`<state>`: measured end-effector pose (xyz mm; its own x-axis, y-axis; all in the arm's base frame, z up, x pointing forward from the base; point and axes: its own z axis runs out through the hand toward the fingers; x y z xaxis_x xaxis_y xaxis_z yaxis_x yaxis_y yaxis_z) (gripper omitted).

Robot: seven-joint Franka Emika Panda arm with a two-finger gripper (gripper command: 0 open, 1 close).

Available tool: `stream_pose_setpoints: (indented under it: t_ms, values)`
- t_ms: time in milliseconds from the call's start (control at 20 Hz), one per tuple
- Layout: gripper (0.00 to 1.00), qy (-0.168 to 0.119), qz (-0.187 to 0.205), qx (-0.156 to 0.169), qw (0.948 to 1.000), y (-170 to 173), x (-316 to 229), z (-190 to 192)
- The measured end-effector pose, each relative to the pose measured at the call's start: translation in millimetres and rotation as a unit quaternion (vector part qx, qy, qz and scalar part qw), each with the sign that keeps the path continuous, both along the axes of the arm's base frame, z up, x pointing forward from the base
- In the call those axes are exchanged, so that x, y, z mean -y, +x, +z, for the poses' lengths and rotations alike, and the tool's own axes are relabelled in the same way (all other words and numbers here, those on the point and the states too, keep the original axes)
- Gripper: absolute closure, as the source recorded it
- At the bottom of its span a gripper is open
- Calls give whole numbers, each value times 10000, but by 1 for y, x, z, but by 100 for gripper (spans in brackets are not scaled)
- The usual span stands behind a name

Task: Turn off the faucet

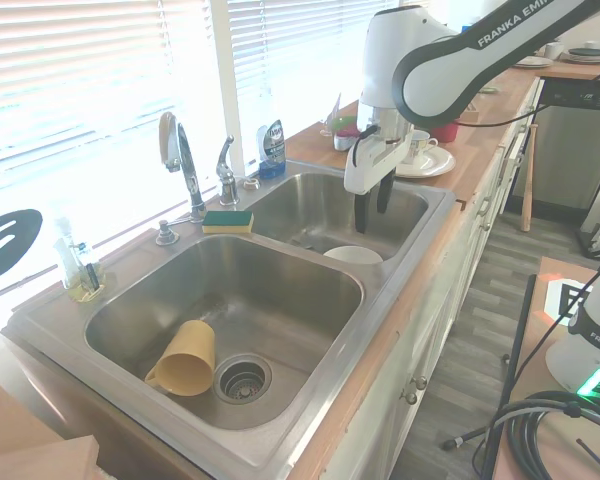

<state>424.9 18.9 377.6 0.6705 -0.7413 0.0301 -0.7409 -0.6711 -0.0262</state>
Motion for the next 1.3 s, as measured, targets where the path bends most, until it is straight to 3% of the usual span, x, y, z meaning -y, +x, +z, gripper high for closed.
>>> stream_pose_setpoints:
  t_ms: [100, 150, 1300]
  values:
    - [0, 0, 0, -3, 10000, 0, 0, 0]
    - [100, 1, -1, 6, 10000, 0, 0, 0]
    - [100, 6, -53, 105, 9999, 7, 3, -5]
